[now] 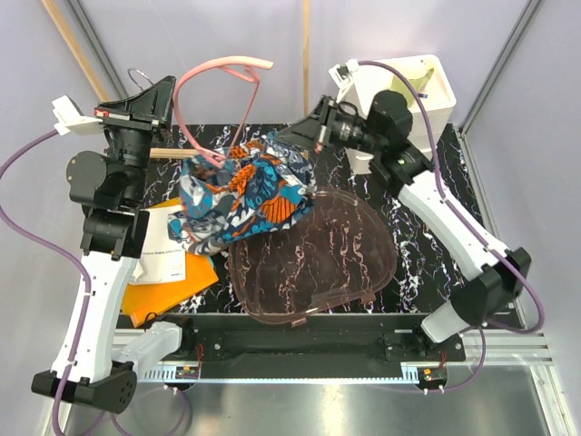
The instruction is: Remove the shorts from the hanger
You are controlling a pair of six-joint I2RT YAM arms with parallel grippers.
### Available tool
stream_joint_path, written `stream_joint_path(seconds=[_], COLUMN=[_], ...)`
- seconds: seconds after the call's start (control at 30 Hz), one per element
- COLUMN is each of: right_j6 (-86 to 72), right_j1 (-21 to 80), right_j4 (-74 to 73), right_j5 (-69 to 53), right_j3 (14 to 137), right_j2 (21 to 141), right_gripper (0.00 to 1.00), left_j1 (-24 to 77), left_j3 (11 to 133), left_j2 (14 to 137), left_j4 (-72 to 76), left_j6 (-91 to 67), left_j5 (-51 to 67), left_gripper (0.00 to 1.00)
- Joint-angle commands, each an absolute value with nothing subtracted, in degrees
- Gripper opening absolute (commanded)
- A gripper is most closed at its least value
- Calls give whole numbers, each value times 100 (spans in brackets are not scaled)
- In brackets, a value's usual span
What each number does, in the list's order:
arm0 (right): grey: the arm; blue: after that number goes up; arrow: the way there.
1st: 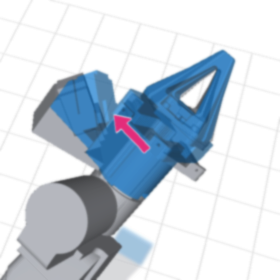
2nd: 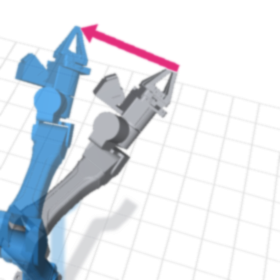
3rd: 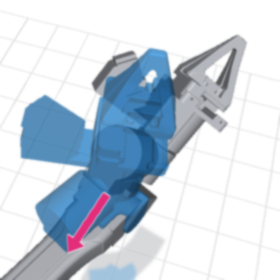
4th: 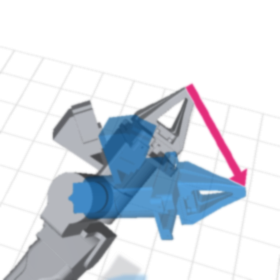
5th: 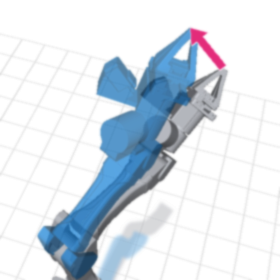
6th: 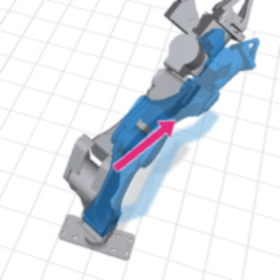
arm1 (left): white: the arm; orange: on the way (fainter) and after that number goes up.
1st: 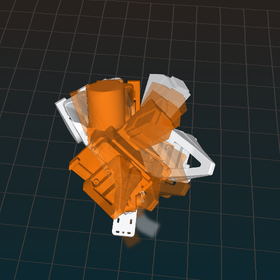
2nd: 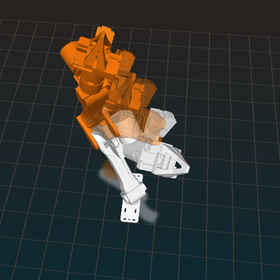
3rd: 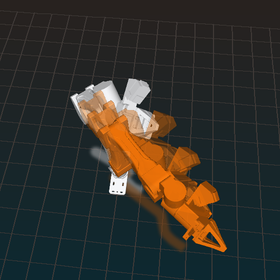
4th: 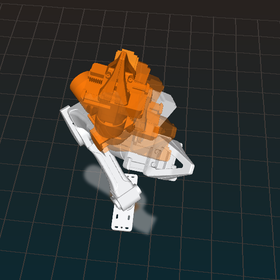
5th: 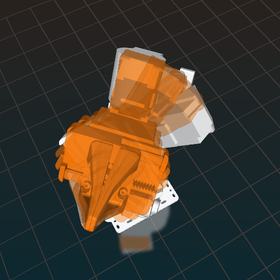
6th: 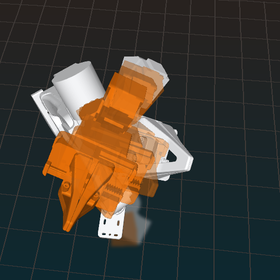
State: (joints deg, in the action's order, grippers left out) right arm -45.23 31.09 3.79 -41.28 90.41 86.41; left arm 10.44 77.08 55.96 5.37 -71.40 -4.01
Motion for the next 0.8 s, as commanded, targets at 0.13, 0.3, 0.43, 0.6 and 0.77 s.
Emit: stream_joint_path(seconds=[0.13, 0.3, 0.43, 0.6, 0.77], right_j6=[-4835, -4483, -4192, -4868, -4940], right_j1=[3261, 3252, 3182, 2760, 2435], right_j4=[432, -657, -1721, -1881, -1600], right_j5=[-4385, -4395, -4237, -4271, -4412], right_j3=[10993, 12846, 14753, 16285, 15699], right_j2=[9746, 10387, 10967, 11250, 10488], right_gripper=[0, 0, 0, 0, 0], left_j1=[1037, 1037, 1037, 1037, 1037], left_j3=[8209, 8209, 8253, 8192, 7657], left_j2=[4993, 4246, 3657, 3173, 2892], left_j4=[942, -270, -1437, -2188, -2338], left_j6=[-7130, -5814, -4669, -3631, -3218], left_j5=[808, 775, 19, -896, -1379], left_gripper=[0, 0, 0, 0, 0])
